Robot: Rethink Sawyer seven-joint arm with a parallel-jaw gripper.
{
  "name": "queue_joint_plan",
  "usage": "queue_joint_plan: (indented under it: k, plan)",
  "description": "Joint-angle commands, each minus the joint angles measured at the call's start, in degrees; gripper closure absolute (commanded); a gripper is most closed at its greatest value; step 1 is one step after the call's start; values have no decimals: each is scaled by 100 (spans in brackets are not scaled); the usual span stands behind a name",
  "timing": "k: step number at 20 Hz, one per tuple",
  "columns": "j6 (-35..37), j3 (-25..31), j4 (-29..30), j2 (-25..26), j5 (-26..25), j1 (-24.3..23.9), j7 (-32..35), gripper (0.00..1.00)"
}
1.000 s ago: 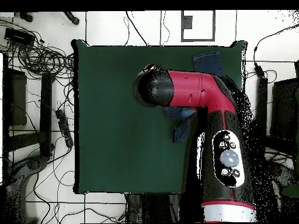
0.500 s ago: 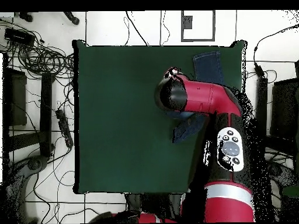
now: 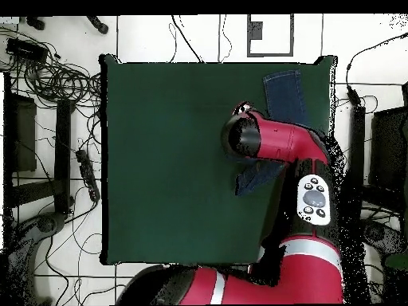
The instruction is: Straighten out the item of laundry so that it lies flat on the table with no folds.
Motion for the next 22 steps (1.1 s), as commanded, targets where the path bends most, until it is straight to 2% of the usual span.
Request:
queue_joint_plan:
  k: [1,5,8,12,13,15,18,21,22]
  plan:
    - [-169,-88,143,173,548,339,1383,0]
    - [-165,-197,166,161,716,447,1389,0]
    - [168,-221,296,75,1005,645,1570,0]
    - [616,-515,367,127,1577,1151,2167,0]
    - [655,-186,616,100,1919,1008,2283,0]
    - [397,-122,735,208,2134,1028,2269,0]
    - [387,-163,698,383,2219,1043,1938,0]
    - [380,-507,395,679,1956,1184,1473,0]
    - [270,-448,404,728,1951,1150,1399,0]
